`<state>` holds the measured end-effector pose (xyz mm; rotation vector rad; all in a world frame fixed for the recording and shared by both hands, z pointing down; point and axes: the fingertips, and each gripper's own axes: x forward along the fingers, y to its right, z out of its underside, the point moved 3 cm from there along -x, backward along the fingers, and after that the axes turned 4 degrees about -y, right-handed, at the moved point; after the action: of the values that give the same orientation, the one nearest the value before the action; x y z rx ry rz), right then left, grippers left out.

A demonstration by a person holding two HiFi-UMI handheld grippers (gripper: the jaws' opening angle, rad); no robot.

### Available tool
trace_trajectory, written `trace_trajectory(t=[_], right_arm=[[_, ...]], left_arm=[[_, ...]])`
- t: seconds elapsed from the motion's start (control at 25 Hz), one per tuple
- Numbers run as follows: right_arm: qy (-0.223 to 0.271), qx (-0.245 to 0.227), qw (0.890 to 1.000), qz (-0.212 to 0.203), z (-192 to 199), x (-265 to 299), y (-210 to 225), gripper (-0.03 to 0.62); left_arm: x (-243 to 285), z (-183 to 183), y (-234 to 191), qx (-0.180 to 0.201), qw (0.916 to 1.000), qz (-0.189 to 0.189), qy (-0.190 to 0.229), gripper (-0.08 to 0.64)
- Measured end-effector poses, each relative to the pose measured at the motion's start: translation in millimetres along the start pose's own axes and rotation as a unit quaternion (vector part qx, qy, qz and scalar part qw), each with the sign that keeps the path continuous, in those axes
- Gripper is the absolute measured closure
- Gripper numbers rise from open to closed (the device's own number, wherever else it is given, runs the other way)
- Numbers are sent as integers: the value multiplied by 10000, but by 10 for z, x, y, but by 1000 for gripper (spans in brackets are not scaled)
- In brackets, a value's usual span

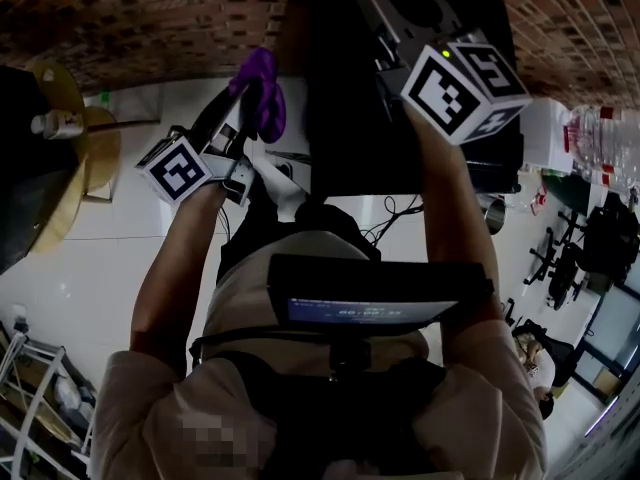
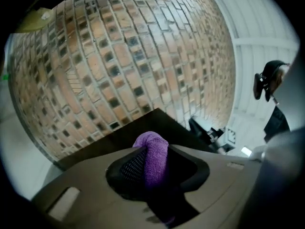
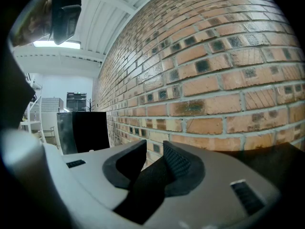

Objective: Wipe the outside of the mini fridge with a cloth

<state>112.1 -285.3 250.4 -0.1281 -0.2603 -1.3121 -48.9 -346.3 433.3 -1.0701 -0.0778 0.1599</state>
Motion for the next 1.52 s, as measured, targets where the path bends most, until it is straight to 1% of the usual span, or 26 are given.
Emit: trace_trajectory(t=[0.2,0.28,0.4,0.52,0.6,0.68,0.76,0.88,0.96,1.04,1.24,1.32,1.44,1.52], right_arm=[[4,43,10000,-17,19,13,-12,488],[12,52,10000,-7,1,14,-5,488],[-23,31,10000,-29,0,12,-15,488],[-309,141,9993,-128,75,-134,-45,489],[-407,294,9985,-240,87,-265,-144,489],[-437,203,9982,-370,58,-383,-309,489],[-506,-80,9972,-537,42,-499,-517,489],[-605,-573,9938,-737,94,-632,-780,489],[-663,-742,9916,-823,166,-672,-856,489],[-709,-752,9909,-866,237,-685,-869,489],[-827,-508,9919,-825,373,-653,-850,489],[-795,-538,9915,-883,373,-651,-879,489],[-940,-687,9882,-999,396,-610,-940,489],[-965,-684,9875,-1044,399,-559,-951,489]], left_arm=[[-153,-48,682,-165,9981,585,-56,437],[-180,-38,888,-253,9966,776,-91,437],[-221,-6,1084,-354,9951,919,-64,436],[-184,133,1239,-437,9937,1027,-126,436],[-167,215,1254,-568,9931,1005,-189,436],[-166,232,1241,-731,9924,969,-215,436],[-172,227,1233,-864,9917,926,-232,436],[-176,213,1217,-965,9910,905,-211,436],[-168,215,1204,-989,9907,911,-197,436],[-170,243,1190,-1001,9909,882,-195,434],[-192,250,1158,-914,9930,741,-124,434],[-198,258,1159,-870,9938,688,-86,434],[-228,272,1127,-816,9951,555,26,434],[-249,278,1100,-775,9959,444,123,434]])
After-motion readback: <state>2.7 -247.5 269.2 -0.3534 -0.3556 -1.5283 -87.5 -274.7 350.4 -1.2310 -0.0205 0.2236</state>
